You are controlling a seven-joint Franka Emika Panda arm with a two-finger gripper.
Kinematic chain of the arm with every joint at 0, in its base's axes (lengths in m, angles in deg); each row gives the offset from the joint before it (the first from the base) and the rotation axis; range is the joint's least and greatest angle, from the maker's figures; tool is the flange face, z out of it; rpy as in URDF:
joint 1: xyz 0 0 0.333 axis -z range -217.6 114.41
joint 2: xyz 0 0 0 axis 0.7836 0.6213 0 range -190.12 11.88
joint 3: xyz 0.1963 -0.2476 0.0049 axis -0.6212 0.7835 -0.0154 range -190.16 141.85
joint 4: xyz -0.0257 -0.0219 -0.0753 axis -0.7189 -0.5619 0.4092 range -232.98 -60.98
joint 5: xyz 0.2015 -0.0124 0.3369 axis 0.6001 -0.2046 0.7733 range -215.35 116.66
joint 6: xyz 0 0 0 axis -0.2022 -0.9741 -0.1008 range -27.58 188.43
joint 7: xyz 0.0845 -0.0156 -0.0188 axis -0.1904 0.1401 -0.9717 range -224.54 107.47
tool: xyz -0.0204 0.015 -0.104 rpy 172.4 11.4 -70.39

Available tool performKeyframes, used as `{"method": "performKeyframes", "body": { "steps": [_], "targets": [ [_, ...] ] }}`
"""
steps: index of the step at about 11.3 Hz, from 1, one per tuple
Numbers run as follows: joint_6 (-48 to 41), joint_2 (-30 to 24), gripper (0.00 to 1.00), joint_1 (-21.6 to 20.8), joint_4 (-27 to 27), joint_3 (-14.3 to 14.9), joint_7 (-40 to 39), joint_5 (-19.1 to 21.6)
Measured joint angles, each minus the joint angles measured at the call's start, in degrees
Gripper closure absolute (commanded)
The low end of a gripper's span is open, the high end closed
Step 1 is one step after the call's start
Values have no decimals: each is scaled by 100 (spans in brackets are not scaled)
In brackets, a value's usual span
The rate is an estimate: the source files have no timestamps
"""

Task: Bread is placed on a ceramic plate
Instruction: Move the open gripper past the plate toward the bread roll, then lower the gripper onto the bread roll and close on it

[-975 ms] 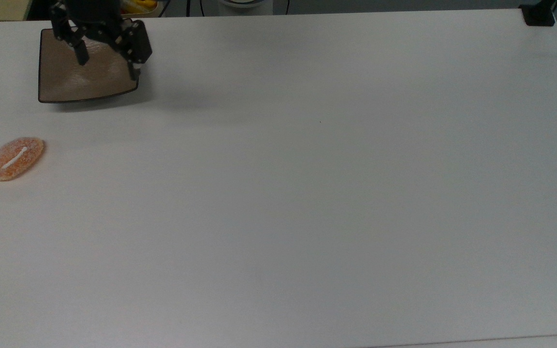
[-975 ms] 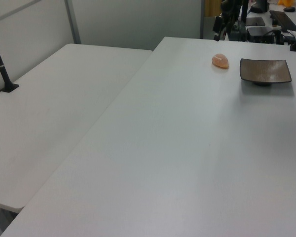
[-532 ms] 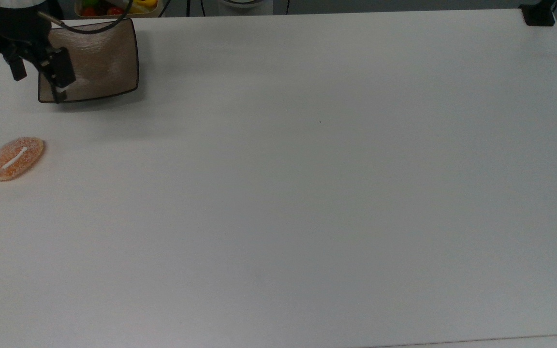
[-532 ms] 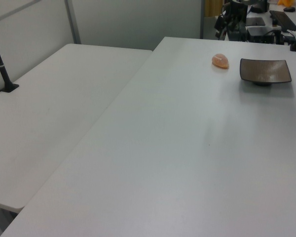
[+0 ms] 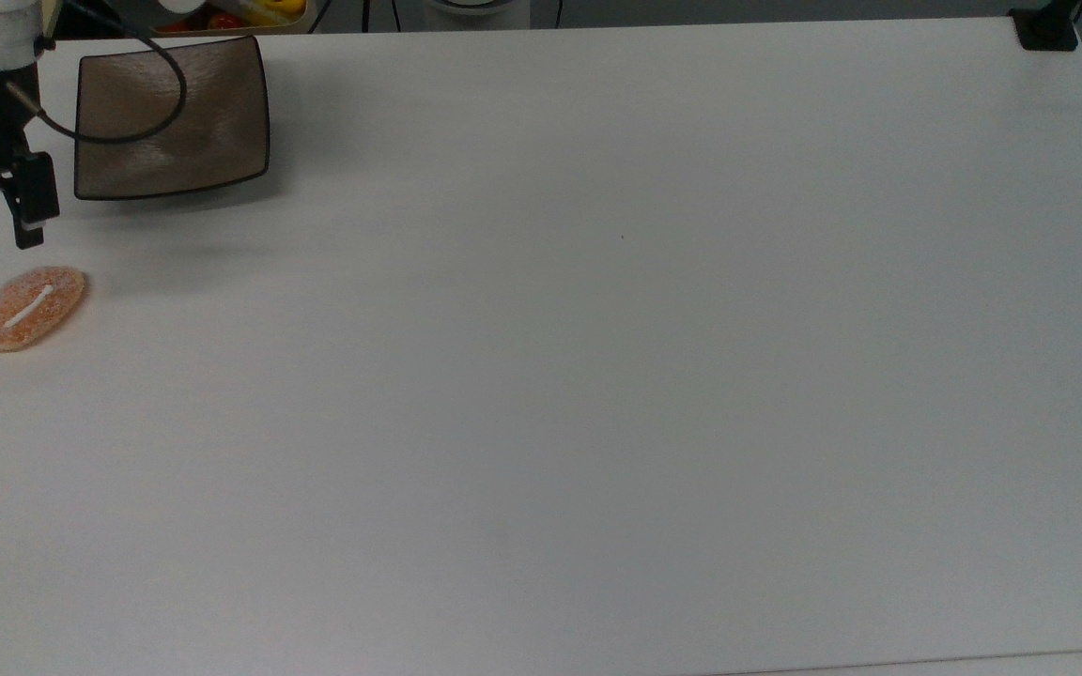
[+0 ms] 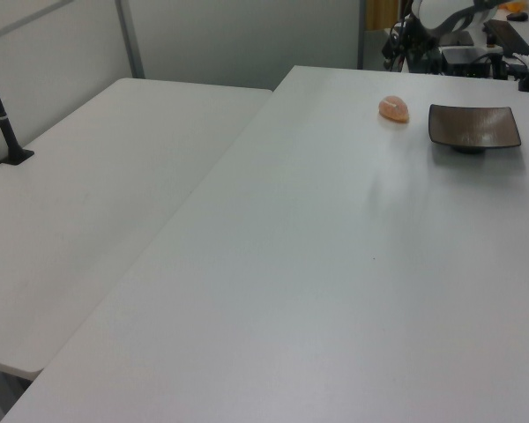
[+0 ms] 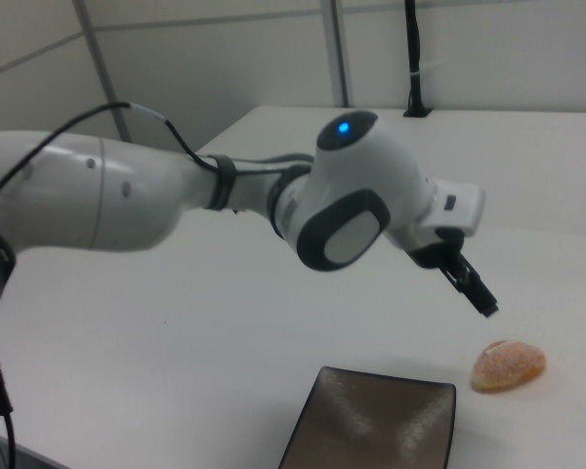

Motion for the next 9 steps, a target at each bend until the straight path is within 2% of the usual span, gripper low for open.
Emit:
{"method": "performKeyframes", "body": {
  "steps": [9],
  "targets": [
    [1029,1209,0,88,8,1,222,160]
  ]
}}
